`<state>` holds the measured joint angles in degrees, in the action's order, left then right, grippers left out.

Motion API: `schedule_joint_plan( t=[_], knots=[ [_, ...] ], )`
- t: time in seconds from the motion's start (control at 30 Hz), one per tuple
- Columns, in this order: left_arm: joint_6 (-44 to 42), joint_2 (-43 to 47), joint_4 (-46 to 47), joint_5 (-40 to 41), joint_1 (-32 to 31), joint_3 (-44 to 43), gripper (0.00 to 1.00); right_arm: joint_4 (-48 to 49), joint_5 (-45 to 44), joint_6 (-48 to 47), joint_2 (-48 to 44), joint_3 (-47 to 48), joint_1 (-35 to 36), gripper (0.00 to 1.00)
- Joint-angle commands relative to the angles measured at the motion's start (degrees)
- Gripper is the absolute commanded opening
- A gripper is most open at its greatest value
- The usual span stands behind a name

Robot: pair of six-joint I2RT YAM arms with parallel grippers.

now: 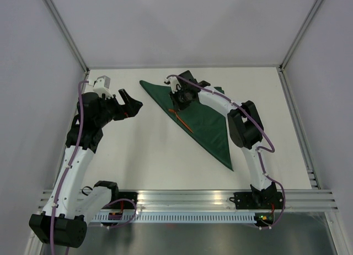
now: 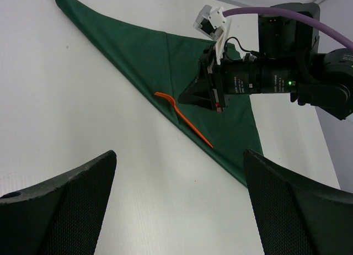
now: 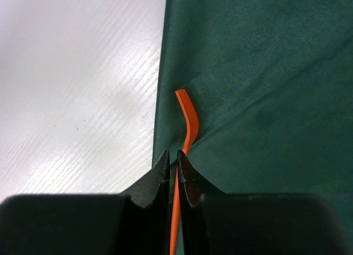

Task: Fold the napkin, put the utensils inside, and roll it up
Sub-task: Place the utensil onto the napkin

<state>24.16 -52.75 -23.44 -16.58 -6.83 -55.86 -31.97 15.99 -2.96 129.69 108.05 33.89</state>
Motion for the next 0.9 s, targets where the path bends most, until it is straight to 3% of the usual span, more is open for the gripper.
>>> schedule_joint_plan(
  t=[0.0,0.87],
  knots=[
    [1.2,0.2,1.3,-0.6,0.2,-0.4,0.99,1.6,3.8,-0.2,-1.5,3.0,-0.1,0.14],
    [0.9,-0.5,1.5,-0.4,0.2,-0.4,0.99,-1.4,6.5,-1.6,5.9,9.2,-0.1,0.13]
  ],
)
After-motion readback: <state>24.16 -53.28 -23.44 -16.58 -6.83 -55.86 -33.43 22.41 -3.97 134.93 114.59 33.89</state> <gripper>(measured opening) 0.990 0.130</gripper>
